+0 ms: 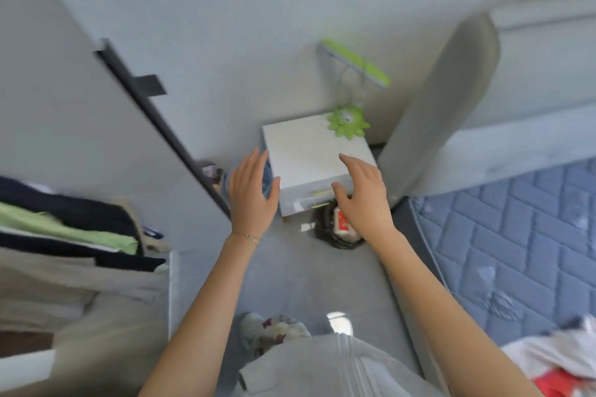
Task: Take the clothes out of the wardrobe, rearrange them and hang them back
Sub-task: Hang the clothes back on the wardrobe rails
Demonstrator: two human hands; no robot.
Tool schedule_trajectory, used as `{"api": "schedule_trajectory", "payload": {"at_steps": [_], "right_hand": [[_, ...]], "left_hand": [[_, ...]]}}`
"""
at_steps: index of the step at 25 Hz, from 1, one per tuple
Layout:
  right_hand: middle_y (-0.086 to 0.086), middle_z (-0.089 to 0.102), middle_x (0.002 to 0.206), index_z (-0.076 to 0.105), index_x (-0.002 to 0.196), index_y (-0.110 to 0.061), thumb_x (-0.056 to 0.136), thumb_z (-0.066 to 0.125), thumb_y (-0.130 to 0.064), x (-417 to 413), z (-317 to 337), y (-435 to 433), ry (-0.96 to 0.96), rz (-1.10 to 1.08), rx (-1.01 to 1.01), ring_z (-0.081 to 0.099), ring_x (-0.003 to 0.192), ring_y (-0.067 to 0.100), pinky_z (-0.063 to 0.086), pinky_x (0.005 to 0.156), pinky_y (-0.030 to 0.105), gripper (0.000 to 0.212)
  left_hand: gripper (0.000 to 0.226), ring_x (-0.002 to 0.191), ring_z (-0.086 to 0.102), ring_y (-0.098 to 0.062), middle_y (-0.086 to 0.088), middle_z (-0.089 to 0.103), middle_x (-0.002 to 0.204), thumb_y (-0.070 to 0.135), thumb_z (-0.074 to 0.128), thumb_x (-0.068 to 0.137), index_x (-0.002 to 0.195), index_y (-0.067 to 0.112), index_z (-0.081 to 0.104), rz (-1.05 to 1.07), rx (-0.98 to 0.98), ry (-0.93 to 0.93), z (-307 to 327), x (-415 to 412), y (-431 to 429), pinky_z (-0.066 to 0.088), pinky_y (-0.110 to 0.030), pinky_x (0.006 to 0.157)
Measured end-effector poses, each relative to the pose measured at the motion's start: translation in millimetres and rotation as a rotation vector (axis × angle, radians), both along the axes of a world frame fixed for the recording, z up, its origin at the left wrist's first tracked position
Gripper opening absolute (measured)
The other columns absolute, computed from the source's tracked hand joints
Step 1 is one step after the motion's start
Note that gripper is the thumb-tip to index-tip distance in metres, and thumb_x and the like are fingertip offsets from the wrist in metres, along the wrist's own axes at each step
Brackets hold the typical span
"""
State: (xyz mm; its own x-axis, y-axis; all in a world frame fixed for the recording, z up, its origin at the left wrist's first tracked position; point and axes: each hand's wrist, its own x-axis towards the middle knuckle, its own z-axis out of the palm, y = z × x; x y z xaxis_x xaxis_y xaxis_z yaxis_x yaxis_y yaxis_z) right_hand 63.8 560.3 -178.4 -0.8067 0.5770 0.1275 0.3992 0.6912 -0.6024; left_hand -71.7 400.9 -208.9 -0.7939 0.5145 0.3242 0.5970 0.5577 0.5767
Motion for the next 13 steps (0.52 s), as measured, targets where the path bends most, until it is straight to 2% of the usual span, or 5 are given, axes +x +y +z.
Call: {"api": "schedule_trajectory", "payload": {"at_steps": [5, 10, 13], "right_hand": [[0.007, 0.05, 0.141, 0.045, 0.142, -0.011, 0.091, 0.062, -0.018, 133.0, -16.7, 89.5, -0.044, -0.239, -0.01, 0.04, 0.132, 0.028, 0.028, 0.111, 0.033, 0.054], [0.007, 0.049, 0.142, 0.045, 0.143, -0.012, 0.093, 0.06, -0.017, 250.2, -31.2, 139.9, -0.045, -0.519, -0.066, 0.037, 0.133, 0.028, 0.026, 0.111, 0.033, 0.053], [0.008, 0.048, 0.143, 0.044, 0.143, -0.011, 0.094, 0.059, -0.018, 313.2, -38.9, 161.1, -0.05, -0.697, -0.097, 0.037, 0.134, 0.028, 0.027, 0.112, 0.036, 0.052]], "left_hand": [[0.049, 0.141, 0.035, -0.028, -0.008, 0.039, 0.151, 0.021, 0.058, 0.094, 0.14, 0.011, 0.047, -0.262, -0.08, -0.046, -17.4, 100.6, 132.0, 0.03, -0.051, 0.112], [0.049, 0.138, 0.037, -0.026, -0.007, 0.04, 0.15, 0.023, 0.057, 0.094, 0.14, 0.012, 0.046, -0.557, -0.133, -0.042, -31.2, 193.4, 236.1, 0.028, -0.041, 0.114], [0.05, 0.138, 0.038, -0.025, -0.006, 0.041, 0.15, 0.025, 0.058, 0.094, 0.141, 0.013, 0.046, -0.73, -0.153, -0.06, -39.4, 244.9, 293.7, 0.03, -0.044, 0.113]]}}
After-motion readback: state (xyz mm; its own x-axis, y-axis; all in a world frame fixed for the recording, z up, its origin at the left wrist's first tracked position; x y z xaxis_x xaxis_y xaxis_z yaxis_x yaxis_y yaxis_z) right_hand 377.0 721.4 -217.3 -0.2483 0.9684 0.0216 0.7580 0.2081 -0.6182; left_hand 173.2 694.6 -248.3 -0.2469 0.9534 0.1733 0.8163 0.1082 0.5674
